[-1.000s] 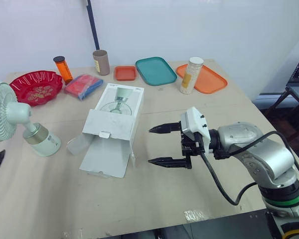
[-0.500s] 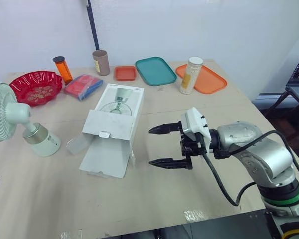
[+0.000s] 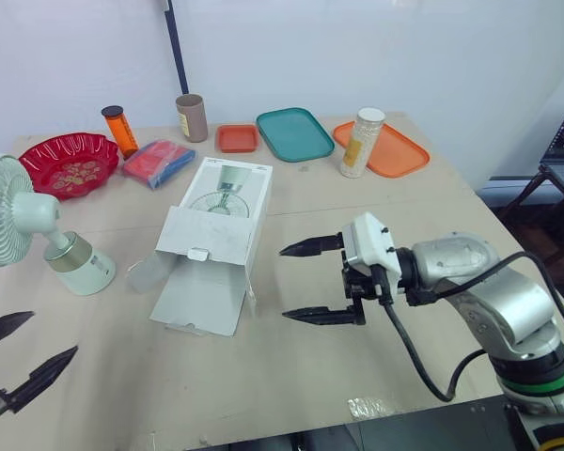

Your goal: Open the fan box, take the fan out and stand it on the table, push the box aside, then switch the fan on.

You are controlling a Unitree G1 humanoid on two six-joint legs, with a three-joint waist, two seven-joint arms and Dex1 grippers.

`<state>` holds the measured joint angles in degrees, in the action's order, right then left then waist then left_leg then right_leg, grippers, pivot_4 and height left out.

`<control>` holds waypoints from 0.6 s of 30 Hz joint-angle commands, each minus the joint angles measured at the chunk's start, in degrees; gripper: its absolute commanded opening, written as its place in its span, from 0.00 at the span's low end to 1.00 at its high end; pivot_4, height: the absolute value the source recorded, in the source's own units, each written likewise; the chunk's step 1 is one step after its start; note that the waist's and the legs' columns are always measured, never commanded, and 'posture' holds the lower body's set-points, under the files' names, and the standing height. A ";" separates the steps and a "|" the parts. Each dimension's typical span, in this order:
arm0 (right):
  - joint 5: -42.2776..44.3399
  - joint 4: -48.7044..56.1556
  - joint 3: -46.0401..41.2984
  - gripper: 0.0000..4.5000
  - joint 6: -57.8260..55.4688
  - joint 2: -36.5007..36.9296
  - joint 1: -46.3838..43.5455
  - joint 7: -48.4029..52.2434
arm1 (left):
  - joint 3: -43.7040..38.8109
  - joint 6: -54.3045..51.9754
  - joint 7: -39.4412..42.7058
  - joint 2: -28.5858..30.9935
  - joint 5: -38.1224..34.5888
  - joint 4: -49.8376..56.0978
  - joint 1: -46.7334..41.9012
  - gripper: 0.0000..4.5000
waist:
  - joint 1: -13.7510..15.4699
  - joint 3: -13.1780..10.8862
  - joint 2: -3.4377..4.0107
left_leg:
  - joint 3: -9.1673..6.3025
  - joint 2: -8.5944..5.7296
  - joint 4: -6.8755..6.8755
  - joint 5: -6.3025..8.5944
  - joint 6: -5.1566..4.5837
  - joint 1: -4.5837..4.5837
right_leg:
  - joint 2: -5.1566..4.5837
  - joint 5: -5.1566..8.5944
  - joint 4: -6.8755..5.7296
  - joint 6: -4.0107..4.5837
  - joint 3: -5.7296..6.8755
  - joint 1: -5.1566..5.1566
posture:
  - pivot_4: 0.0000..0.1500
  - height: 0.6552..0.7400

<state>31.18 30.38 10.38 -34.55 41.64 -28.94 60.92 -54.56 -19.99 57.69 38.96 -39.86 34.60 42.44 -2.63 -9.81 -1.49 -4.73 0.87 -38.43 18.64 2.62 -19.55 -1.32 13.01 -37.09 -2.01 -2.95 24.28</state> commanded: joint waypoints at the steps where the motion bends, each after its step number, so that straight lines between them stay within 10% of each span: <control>1: -3.21 3.24 0.74 1.00 2.02 1.25 1.58 -1.40 | -0.69 -0.55 2.80 2.80 -1.61 0.27 -0.24 0.99 | -0.01 0.00 0.01 | 0.00 0.00 0.00 0.00 0.00 0.00 | 0.01 0.00 0.00 0.01 0.00 0.01 | 1.00 1.00; 18: -17.99 5.12 3.83 1.00 7.89 -0.11 16.49 -11.57 | 6.31 2.72 15.67 8.96 -5.29 4.00 -7.51 0.99 | -0.06 0.00 -0.04 | 0.01 0.00 0.00 0.00 0.00 0.01 | 0.02 0.04 -0.02 -0.01 -0.05 -0.01 | 1.00 1.00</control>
<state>12.65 32.52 15.10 -23.69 42.93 -12.54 52.95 -47.68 -17.69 72.64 47.01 -43.22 37.37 35.56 -2.69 -9.81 -1.53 -4.71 0.87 -38.42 18.64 2.62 -19.52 -1.29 13.05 -37.12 -2.02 -3.04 24.28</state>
